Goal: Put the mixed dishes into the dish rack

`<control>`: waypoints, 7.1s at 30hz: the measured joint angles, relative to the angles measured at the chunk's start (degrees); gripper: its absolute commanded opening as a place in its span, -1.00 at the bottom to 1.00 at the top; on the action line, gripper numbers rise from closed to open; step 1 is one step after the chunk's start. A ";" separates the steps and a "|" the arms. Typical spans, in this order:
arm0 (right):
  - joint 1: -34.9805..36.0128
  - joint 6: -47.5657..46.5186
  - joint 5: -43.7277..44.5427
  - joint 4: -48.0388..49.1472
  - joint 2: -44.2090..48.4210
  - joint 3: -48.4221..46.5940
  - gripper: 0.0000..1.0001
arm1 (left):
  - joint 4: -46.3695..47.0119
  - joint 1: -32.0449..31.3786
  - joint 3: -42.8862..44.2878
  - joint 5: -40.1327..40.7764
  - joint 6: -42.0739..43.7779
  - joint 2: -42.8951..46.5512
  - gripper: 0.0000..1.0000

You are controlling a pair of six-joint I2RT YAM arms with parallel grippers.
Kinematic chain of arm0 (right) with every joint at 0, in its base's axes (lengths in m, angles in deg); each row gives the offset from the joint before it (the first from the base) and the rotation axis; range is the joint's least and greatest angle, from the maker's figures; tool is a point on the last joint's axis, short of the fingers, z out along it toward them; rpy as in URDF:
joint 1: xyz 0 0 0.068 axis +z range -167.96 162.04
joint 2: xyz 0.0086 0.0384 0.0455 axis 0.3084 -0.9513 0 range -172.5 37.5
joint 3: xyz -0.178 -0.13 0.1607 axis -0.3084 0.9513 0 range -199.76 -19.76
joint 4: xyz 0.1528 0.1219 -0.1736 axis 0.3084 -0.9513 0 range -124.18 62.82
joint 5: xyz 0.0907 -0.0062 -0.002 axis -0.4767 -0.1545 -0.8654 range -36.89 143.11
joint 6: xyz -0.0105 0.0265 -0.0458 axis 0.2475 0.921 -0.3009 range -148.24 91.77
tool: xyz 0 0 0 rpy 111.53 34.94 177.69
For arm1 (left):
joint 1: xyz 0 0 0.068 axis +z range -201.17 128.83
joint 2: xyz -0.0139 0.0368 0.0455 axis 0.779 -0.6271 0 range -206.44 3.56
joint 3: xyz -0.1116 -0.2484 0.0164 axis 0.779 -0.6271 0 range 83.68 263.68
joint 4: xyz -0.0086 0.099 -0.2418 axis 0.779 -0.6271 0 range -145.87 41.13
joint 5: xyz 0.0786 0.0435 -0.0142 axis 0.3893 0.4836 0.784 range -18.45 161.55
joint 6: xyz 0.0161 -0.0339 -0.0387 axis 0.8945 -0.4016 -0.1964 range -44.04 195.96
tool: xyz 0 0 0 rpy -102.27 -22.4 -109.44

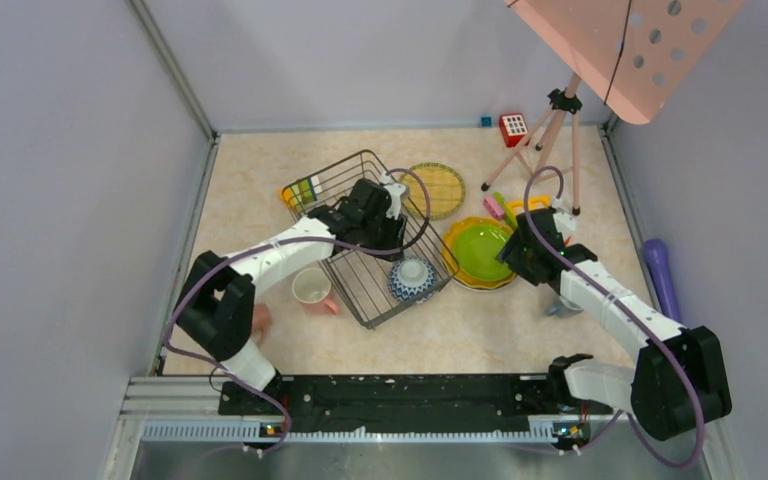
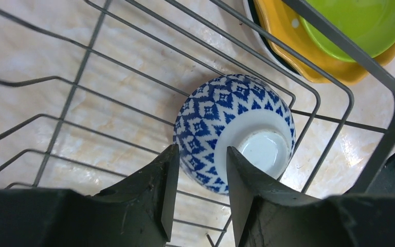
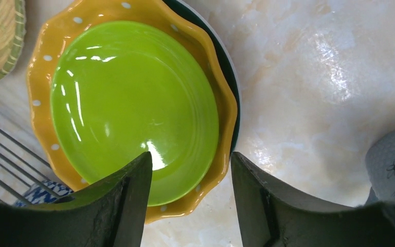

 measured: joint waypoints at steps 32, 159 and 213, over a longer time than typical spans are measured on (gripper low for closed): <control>-5.92 -5.44 -7.80 12.33 -8.28 0.31 0.00 | -2.86 2.34 -8.41 13.09 -8.15 29.27 0.08; 19.65 -32.41 3.54 7.26 -28.28 -50.93 0.25 | -9.68 21.90 -17.62 16.57 -16.35 45.92 0.41; -3.21 -0.46 -26.23 37.33 -53.72 -34.60 -1.00 | -1.40 22.12 -25.51 11.85 -22.14 45.42 0.60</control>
